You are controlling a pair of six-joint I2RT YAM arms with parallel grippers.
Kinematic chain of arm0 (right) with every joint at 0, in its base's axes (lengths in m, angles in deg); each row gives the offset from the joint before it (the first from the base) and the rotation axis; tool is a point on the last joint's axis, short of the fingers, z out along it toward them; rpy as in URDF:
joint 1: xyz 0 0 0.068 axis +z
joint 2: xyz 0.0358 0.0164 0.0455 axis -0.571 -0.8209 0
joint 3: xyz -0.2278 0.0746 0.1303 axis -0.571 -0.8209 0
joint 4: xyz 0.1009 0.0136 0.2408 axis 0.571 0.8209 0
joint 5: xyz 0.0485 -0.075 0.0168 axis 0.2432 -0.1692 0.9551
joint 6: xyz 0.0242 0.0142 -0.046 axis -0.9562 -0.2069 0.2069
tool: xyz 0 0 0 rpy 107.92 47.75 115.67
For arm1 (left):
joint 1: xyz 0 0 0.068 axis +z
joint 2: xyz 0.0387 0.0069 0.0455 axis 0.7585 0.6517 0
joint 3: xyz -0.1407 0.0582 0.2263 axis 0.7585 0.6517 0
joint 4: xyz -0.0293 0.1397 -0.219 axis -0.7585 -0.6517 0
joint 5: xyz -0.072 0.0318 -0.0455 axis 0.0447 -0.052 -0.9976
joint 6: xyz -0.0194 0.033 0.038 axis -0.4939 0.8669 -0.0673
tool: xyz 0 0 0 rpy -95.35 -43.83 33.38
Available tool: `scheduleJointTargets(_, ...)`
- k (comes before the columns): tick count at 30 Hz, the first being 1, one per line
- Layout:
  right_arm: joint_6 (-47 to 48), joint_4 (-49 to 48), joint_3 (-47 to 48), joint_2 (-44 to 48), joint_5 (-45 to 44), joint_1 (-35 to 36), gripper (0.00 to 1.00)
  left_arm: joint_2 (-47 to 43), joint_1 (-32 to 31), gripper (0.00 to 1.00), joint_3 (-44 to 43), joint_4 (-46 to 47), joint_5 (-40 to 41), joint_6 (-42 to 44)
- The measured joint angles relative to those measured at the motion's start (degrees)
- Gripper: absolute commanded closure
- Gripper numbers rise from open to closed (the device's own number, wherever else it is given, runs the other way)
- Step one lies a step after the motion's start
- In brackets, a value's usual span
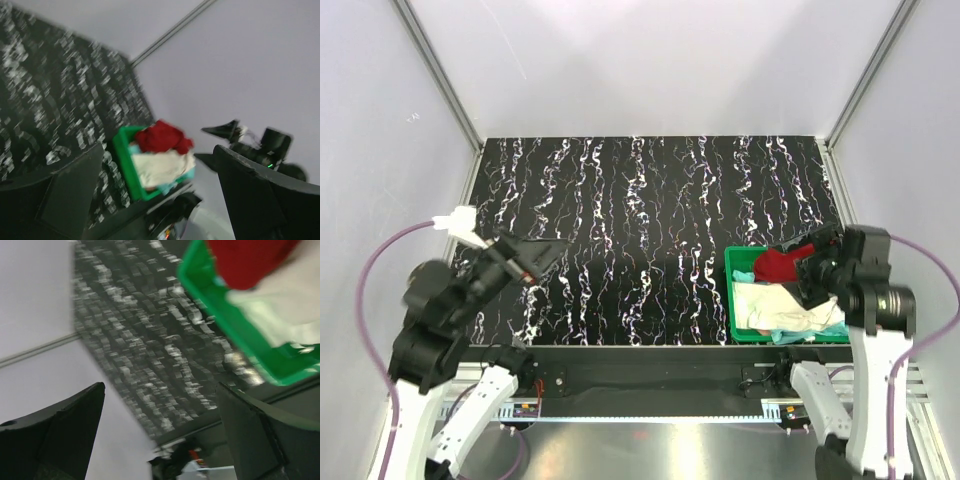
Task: Fold and stack the t-shirts
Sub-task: Grab the tshirt from the pile
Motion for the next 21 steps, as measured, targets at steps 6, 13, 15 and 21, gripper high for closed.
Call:
scheduleJointTargets(6,11.0,6.9,0.6,-11.9,-10.6,0.0,0.00,6.6,0.0,0.01,1.4,-10.4,-2.6,4.6)
scheduleJointTargets(13,10.2,8.0,-1.0,-12.3,-19.6,0.0,0.26,8.3,0.0,0.01,1.8,-14.4,-5.8,11.6)
scheduleJointTargets(15,8.8,8.5,-1.7,-11.9,-22.9,0.0,0.22,9.8,0.0,0.01,1.7,-15.8,-5.9,14.2)
scheduleJointTargets(21,8.7,6.8,-2.1,-17.2,-32.8,-0.1,0.16,15.4,0.0,0.01,1.6,-17.4,-6.8,19.9)
